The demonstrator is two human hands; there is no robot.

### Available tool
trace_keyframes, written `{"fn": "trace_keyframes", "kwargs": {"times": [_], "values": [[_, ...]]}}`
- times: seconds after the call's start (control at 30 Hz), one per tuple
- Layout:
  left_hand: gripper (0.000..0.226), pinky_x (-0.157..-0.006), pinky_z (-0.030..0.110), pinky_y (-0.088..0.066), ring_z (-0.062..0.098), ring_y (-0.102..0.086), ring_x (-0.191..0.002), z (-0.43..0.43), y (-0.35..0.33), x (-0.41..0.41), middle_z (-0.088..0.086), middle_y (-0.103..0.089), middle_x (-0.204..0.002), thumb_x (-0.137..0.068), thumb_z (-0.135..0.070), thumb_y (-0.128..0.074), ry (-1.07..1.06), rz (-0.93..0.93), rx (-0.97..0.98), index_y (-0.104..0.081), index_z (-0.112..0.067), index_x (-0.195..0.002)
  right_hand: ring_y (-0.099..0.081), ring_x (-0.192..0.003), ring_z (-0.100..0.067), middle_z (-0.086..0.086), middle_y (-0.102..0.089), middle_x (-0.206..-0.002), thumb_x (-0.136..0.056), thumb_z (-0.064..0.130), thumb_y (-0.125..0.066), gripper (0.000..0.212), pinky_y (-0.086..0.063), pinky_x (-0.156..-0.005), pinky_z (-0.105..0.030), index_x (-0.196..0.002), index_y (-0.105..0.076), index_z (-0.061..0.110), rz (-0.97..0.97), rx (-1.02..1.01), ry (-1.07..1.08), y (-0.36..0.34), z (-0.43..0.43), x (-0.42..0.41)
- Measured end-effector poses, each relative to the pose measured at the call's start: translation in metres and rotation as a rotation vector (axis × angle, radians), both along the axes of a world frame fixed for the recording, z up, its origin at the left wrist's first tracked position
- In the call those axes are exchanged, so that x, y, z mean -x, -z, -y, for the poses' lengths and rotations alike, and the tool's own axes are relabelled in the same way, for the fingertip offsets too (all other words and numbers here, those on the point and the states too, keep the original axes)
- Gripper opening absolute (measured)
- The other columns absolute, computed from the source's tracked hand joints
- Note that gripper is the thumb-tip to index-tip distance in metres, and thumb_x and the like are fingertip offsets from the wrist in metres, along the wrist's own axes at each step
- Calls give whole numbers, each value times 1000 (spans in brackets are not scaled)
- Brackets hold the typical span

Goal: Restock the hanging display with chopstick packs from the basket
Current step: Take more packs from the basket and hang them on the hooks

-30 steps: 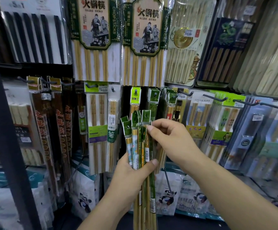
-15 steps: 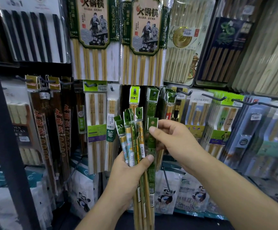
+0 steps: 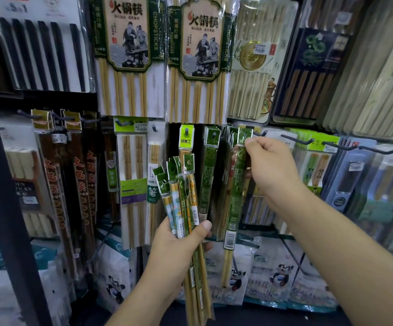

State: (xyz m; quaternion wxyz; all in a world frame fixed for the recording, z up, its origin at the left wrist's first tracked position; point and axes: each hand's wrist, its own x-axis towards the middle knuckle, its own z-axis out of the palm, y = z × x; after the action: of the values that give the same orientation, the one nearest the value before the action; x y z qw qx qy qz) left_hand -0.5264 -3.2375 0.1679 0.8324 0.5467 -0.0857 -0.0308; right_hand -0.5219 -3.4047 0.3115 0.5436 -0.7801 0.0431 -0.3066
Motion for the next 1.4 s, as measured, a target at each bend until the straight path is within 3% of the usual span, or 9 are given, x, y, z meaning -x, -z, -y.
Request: {"fn": "trace_keyframes", "kwargs": {"times": [0.17,0.23,0.37,0.5,0.77,0.97,1.13,1.3,1.4], "values": [[49,-74,39,-63,27,-76,-82,0,2,0,14,-77,-92,-64,-30,-87,4,0,-19,-70,-10,-106,-41,-63,-21,12,-64,-52,-104,23,-47,38,-41,-63,-35,-84,-64,-4,-24,-9,11,-1,3,-7],[48,-74,39,-63,26,-76,-81,0,2,-1,14,-77,-91,-65,-30,-87,8,-1,-24,-70,-11,-106,-33,-55,-19,10,-43,-42,-104,22,-47,39,-44,-61,-29,-75,-54,-3,-11,10,19,1,5,-9],[35,-73,38,-63,26,-76,-79,0,3,-1,15,-77,-89,-75,-23,-86,5,-8,-36,-70,-11,-104,-26,-56,-18,-6,-30,-59,-101,20,-50,37,-43,-57,-19,-81,-47,-12,20,64,69,5,9,-18],[29,-74,39,-63,26,-75,-80,0,3,-1,15,-76,-90,-83,-16,-84,9,-13,-38,-69,-10,-107,-29,-51,-19,1,-26,-49,-103,27,-53,45,-44,-62,-24,-65,-42,6,14,103,81,9,11,-25],[26,-71,36,-63,24,-74,-79,1,1,0,13,-76,-88,-84,-12,-82,9,-8,-15,-68,-10,-107,-46,-54,-18,-15,-43,-59,-102,36,-59,52,-40,-64,-25,-77,-57,-10,83,92,160,18,15,-43],[28,-71,36,-63,25,-75,-80,3,1,-1,14,-76,-90,-83,-14,-83,0,3,-16,-68,-9,-107,-60,-64,9,-17,-73,-84,-100,28,-63,39,-40,-66,-18,-65,-53,14,115,26,194,20,16,-58],[29,-70,36,-63,27,-75,-80,2,1,0,18,-76,-92,-82,-12,-83,5,2,9,-68,-8,-106,-52,-52,-1,14,-52,-49,-99,37,-62,37,-38,-58,-25,-68,-55,18,94,14,207,23,15,-54],[18,-69,36,-63,27,-75,-79,3,1,0,16,-76,-90,-83,-11,-84,2,8,-1,-72,-16,-96,-52,-60,-1,7,-56,-72,-99,39,-60,25,-36,-57,-27,-81,-56,23,76,5,223,33,4,-29],[18,-68,35,-63,26,-76,-80,4,0,0,14,-76,-91,-83,-10,-84,2,28,-17,-74,-22,-91,-60,-62,-2,2,-67,-74,-98,38,-63,21,-49,-63,-28,-84,-66,23,-5,61,12,45,-10,-6]]}}
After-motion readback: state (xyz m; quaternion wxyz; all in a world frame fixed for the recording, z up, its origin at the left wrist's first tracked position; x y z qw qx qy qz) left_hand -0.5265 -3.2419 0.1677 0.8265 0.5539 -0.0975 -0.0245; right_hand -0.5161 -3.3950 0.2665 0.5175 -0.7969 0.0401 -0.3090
